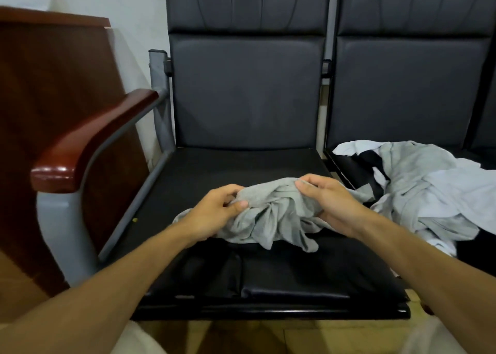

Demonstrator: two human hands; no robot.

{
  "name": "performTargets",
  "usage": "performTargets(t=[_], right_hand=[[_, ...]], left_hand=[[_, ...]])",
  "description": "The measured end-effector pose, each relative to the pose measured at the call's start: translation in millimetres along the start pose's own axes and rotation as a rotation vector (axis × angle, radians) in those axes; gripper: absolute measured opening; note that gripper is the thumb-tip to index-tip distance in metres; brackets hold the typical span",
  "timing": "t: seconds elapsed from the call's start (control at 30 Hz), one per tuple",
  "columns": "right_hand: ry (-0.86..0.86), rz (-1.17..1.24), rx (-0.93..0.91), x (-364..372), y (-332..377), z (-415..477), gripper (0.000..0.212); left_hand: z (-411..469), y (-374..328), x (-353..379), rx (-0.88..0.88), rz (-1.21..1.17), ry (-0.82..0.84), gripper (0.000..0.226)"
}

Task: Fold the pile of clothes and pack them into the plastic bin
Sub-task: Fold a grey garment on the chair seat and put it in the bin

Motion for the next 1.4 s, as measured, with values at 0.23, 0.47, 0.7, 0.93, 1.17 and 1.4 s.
performTargets(t=[0.23, 0.47, 0.7, 0.93, 1.17, 1.4], right_hand=[[0.281, 0.042, 0.207, 41, 6, -37, 0.042], [0.253, -0.483, 0.218, 31, -8, -46, 0.028], [0.182, -1.007, -0.052, 19, -18, -28, 0.013], [0.391, -1.086, 0.028, 33, -42, -15, 0.034], [0.399, -1.348, 0.169, 1, -57, 10, 0.050], [0.300, -1.288, -0.095, -5, -43, 20, 0.019]], left_hand=[[-38, 8, -33, -0.205, -0.051, -0.027, 0.031], [-68, 22, -21, -0.221, 0.423, 0.306, 0.018], [-64, 27, -12, -0.202, 0.702, 0.396, 0.032], [-48, 41, 9, -0.269, 0.810, 0.588, 0.049], [-17, 47, 22, -0.249, 0.688, 0.505, 0.047], [2, 49, -32, -0.249, 0.453, -0.079, 0.029]])
Point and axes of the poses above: each hand's wrist, its own z-axis towards the middle knuckle, its own x-axis out of the palm, y = z × x, the point moved 6 cm from there along z, towards the middle knuckle, and after that the axes turned 10 degrees about z, right-handed, at the moved point
